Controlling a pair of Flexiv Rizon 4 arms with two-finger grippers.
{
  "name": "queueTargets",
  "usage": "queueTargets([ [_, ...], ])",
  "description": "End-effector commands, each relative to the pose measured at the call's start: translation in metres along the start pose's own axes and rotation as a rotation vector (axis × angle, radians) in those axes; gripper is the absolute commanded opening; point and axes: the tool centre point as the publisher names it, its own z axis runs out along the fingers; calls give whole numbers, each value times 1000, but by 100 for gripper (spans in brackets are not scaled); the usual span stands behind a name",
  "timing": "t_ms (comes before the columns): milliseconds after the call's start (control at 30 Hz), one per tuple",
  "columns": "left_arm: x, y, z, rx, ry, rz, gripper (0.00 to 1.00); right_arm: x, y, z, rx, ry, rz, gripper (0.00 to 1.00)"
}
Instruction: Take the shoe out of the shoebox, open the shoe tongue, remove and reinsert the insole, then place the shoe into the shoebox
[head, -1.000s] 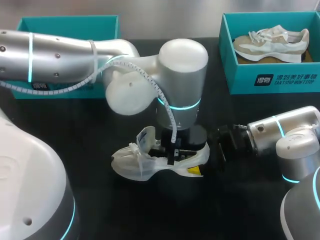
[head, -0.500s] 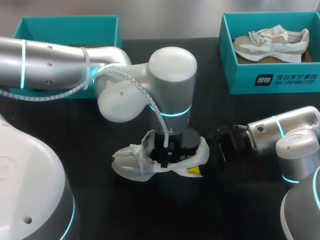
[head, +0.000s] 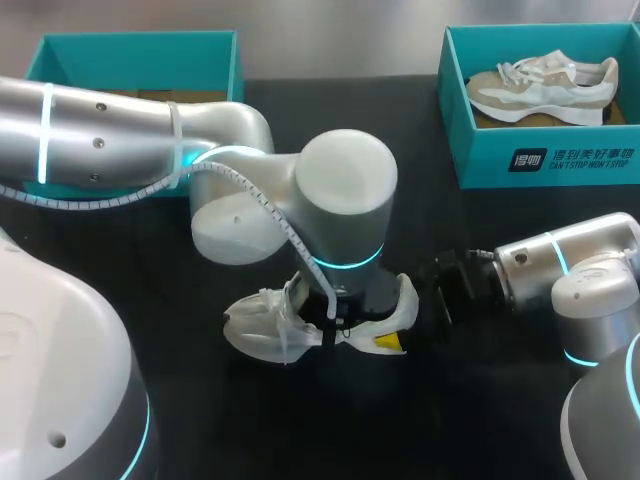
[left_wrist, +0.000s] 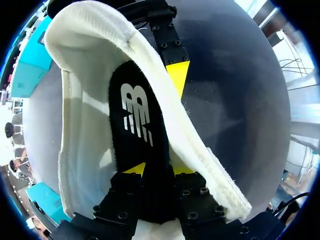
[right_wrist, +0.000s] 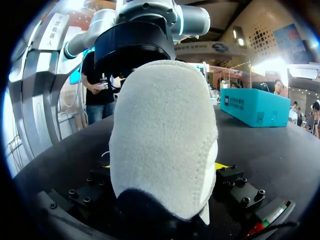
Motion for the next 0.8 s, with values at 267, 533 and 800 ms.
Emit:
queueTargets([
  [267, -9, 2, 0, -3, -31, 25, 27, 1, -1, 1, 4, 1, 3, 0],
  [533, -18, 3, 2, -20, -65, 8, 17, 1, -1, 1, 4, 1, 3, 0],
  [800, -30, 7, 7, 10, -51, -6, 0, 1, -1, 1, 4, 1, 3, 0],
])
